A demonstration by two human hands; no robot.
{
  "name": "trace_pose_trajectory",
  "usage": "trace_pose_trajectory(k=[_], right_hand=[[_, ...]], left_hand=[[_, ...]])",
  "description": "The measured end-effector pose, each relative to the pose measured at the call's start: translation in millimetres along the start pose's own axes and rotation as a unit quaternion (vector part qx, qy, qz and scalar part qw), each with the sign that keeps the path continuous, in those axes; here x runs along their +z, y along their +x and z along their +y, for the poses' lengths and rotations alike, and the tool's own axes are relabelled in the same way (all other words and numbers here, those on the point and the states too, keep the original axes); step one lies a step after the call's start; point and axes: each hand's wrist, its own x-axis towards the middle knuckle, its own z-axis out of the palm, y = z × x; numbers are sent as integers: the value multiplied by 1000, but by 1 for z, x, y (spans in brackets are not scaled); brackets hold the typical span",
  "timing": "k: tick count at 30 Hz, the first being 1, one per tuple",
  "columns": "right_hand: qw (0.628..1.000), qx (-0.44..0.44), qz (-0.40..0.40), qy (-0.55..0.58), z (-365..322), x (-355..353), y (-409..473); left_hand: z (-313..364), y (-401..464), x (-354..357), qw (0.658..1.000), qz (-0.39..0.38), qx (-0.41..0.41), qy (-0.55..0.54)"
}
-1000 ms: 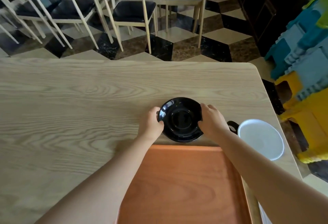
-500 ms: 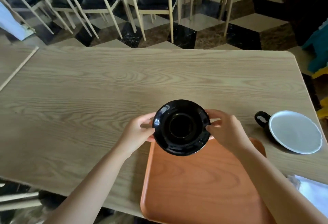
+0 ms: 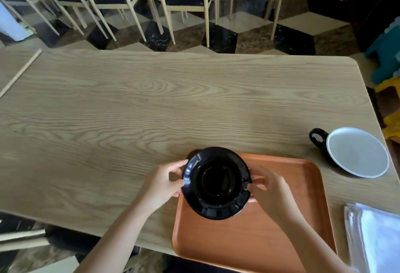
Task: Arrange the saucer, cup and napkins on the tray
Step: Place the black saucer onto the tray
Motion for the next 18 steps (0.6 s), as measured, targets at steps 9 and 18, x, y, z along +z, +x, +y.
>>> trace_pose_trajectory(k=[9,18], right_hand=[[1000,-6,3,0,2,0,-4],[997,-5,-46,-57,-2,-12,-1]], left_hand=[[4,1,-2,1000,2,-24,-4],[11,3,-9,998,-10,-41,53]])
